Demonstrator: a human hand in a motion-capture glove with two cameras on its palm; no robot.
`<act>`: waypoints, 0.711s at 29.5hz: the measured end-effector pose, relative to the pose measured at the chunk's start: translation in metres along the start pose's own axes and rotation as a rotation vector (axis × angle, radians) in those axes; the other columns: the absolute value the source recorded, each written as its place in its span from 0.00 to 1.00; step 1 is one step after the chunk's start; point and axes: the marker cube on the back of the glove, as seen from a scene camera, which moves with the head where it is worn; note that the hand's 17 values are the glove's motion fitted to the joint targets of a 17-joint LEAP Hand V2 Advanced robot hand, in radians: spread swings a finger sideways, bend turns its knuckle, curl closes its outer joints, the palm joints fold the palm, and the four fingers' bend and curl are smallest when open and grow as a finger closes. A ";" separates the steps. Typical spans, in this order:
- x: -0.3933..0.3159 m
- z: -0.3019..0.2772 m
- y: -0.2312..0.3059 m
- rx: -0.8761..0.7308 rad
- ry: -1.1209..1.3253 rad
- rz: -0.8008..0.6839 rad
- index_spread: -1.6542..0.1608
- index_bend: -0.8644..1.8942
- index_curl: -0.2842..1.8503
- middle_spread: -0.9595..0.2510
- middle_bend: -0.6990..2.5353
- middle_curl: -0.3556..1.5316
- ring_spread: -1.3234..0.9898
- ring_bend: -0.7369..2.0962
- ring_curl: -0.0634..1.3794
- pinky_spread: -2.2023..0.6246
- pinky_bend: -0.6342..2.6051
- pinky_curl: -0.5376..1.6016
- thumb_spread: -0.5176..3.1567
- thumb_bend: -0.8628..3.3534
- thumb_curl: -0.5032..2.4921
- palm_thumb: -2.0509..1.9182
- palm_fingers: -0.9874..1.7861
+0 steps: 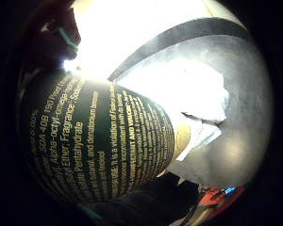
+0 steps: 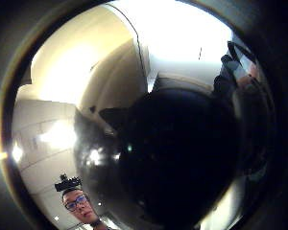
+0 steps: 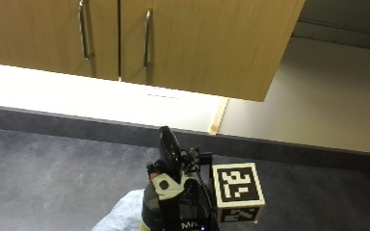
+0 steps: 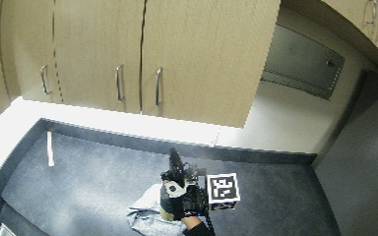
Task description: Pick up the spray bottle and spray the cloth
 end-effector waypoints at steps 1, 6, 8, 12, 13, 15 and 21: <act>0.001 -0.001 -0.002 -0.006 0.013 0.008 0.85 0.40 0.39 0.81 0.28 0.46 0.59 0.33 0.34 0.82 0.25 0.37 0.35 0.20 0.39 0.80 0.72; 0.014 0.001 -0.014 -0.109 0.160 0.166 0.85 0.39 0.39 0.82 0.28 0.46 0.59 0.33 0.35 0.82 0.26 0.38 0.34 0.20 0.39 0.80 0.73; 0.028 0.005 -0.016 -0.191 0.263 0.299 0.85 0.39 0.39 0.82 0.27 0.46 0.59 0.33 0.35 0.82 0.26 0.39 0.34 0.20 0.40 0.80 0.74; 0.062 0.015 -0.013 -0.374 0.444 0.573 0.85 0.38 0.40 0.82 0.27 0.46 0.59 0.34 0.36 0.82 0.27 0.40 0.33 0.20 0.40 0.80 0.75; 0.071 0.016 -0.011 -0.418 0.478 0.634 0.85 0.38 0.40 0.83 0.27 0.46 0.59 0.34 0.36 0.82 0.27 0.40 0.33 0.20 0.40 0.80 0.76; 0.087 0.019 -0.005 -0.504 0.540 0.753 0.85 0.38 0.40 0.82 0.27 0.46 0.59 0.34 0.36 0.82 0.28 0.41 0.33 0.20 0.40 0.80 0.76; 0.128 0.022 0.011 -0.695 0.684 1.022 0.86 0.38 0.40 0.83 0.27 0.46 0.59 0.36 0.37 0.81 0.29 0.42 0.32 0.20 0.40 0.80 0.76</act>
